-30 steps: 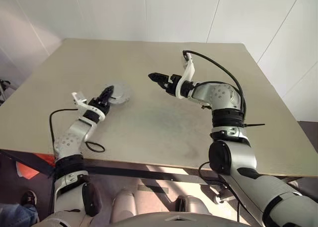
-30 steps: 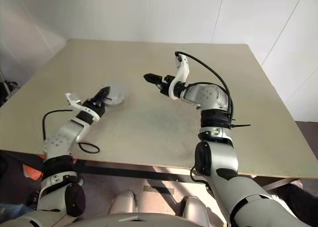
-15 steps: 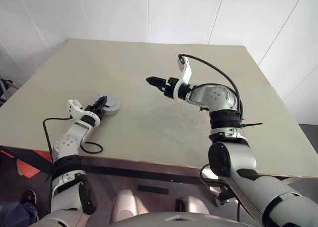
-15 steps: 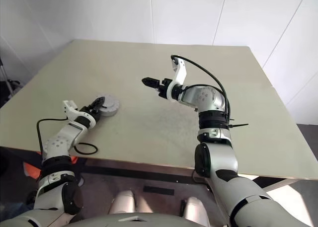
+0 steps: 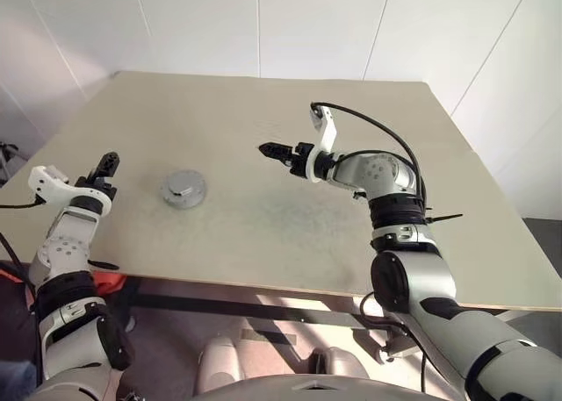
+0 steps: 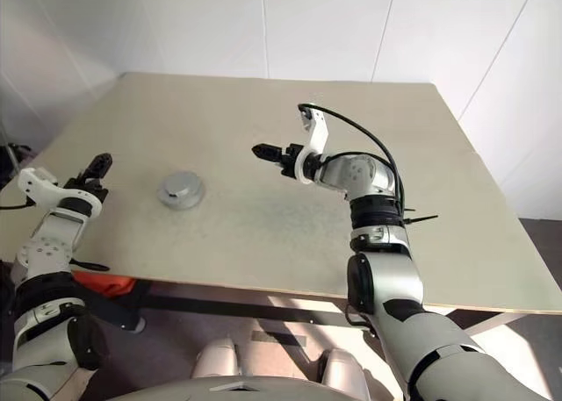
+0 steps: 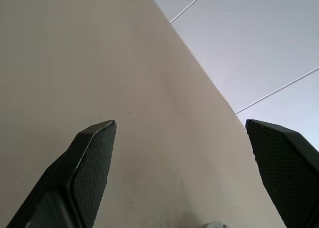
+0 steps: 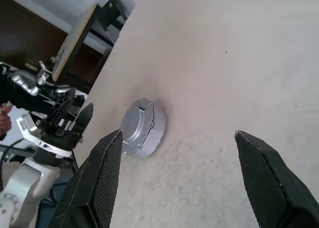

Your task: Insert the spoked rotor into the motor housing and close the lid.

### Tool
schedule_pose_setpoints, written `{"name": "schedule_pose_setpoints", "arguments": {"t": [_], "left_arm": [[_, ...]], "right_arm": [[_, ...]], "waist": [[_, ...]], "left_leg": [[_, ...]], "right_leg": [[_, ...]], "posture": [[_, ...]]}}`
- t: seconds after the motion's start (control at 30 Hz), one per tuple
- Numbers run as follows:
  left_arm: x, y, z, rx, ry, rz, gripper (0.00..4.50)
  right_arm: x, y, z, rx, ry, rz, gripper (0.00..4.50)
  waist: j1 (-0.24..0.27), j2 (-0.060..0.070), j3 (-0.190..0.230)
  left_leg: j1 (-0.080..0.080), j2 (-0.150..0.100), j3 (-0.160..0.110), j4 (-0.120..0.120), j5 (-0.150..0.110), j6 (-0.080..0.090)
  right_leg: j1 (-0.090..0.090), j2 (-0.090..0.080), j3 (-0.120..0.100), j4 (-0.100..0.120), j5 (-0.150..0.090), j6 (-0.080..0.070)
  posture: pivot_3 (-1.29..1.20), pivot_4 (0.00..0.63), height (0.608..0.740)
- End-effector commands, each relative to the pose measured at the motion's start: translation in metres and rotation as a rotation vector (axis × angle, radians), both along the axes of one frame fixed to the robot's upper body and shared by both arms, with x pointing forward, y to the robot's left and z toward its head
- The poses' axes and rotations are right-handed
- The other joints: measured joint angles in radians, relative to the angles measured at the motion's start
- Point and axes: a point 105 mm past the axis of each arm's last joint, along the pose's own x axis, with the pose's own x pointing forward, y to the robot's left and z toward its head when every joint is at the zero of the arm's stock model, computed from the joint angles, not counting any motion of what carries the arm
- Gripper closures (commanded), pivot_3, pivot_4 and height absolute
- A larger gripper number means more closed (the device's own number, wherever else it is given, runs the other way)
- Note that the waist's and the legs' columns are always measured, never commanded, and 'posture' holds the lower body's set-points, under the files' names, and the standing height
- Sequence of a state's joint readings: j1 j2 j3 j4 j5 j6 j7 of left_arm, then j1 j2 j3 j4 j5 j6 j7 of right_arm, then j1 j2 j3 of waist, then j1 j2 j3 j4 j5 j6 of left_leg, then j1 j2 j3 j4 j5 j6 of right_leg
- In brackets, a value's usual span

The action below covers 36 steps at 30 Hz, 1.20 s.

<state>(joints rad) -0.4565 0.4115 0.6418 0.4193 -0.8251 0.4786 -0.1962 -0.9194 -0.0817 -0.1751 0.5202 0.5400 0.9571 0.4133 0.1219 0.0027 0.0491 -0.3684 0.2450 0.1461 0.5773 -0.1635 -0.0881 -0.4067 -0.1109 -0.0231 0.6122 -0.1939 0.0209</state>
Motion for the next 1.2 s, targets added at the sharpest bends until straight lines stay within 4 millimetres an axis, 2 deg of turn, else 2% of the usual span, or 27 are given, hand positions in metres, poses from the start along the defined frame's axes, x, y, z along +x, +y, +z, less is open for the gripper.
{"name": "schedule_pose_setpoints", "arguments": {"t": [0.03, 0.1, 0.2, 0.3, 0.4, 0.5, 0.7, 1.2], "left_arm": [[0.007, -0.038, 0.037, 0.255, -0.138, -0.148, 0.11], [0.006, -0.080, 0.044, 0.373, -0.176, -0.346, 0.11], [-0.003, -0.128, 0.042, 0.490, -0.181, -0.597, 0.11], [-0.011, -0.155, 0.029, 0.651, -0.144, -0.743, 0.11], [-0.017, -0.172, 0.017, 0.736, -0.123, -0.834, 0.11], [-0.017, -0.179, 0.009, 0.752, -0.115, -0.868, 0.11], [-0.013, -0.183, 0.003, 0.758, -0.110, -0.862, 0.11], [-0.010, -0.183, 0.000, 0.766, -0.096, -0.844, 0.11]], "right_arm": [[0.004, -0.008, 0.018, -0.168, -0.365, -0.008, 0.41], [-0.001, -0.017, 0.011, -0.287, -0.501, 0.060, 0.41], [-0.007, -0.037, 0.012, -0.326, -0.552, 0.164, 0.41], [-0.009, -0.063, 0.016, -0.395, -0.614, 0.213, 0.41], [-0.005, -0.088, 0.009, -0.498, -0.626, 0.204, 0.41], [-0.002, -0.097, 0.001, -0.538, -0.611, 0.194, 0.41], [-0.008, -0.097, -0.024, -0.572, -0.565, 0.240, 0.41], [-0.006, -0.090, -0.027, -0.572, -0.569, 0.246, 0.41]], "waist": [[0.008, -0.002, -0.001], [0.012, -0.003, -0.001], [0.012, -0.003, -0.001], [0.002, -0.003, -0.001], [-0.011, -0.003, -0.001], [-0.030, -0.003, -0.001], [-0.035, -0.002, -0.001], [-0.028, -0.002, -0.001]], "left_leg": [[0.000, 0.000, 0.000, 0.000, 0.000, 0.000], [0.000, 0.000, 0.000, 0.000, 0.000, 0.000], [-0.001, -0.001, 0.000, 0.001, 0.000, 0.000], [0.001, -0.001, 0.000, 0.001, 0.000, 0.001], [0.002, 0.000, 0.000, 0.001, 0.000, 0.001], [0.002, 0.000, 0.000, 0.002, -0.001, 0.001], [0.002, 0.000, 0.001, 0.004, -0.002, 0.005], [0.002, 0.000, 0.001, 0.006, -0.003, 0.007]], "right_leg": [[0.000, 0.000, 0.000, 0.000, 0.000, 0.000], [0.001, -0.001, -0.001, -0.001, 0.000, 0.000], [0.001, -0.002, -0.001, -0.001, 0.000, 0.000], [0.001, -0.001, -0.001, 0.000, 0.000, 0.000], [0.001, 0.000, 0.000, 0.001, 0.000, -0.001], [0.001, 0.000, 0.001, 0.003, -0.001, -0.002], [0.000, 0.000, 0.001, 0.006, -0.001, -0.003], [0.000, 0.000, 0.001, 0.007, -0.001, -0.003]], "posture": [[0.00, 0.000, 0.740], [0.00, 0.000, 0.740], [0.00, 0.000, 0.740], [0.00, 0.000, 0.740], [0.00, 0.000, 0.740], [0.00, 0.000, 0.740], [0.00, 0.000, 0.740], [0.00, 0.000, 0.740]]}}
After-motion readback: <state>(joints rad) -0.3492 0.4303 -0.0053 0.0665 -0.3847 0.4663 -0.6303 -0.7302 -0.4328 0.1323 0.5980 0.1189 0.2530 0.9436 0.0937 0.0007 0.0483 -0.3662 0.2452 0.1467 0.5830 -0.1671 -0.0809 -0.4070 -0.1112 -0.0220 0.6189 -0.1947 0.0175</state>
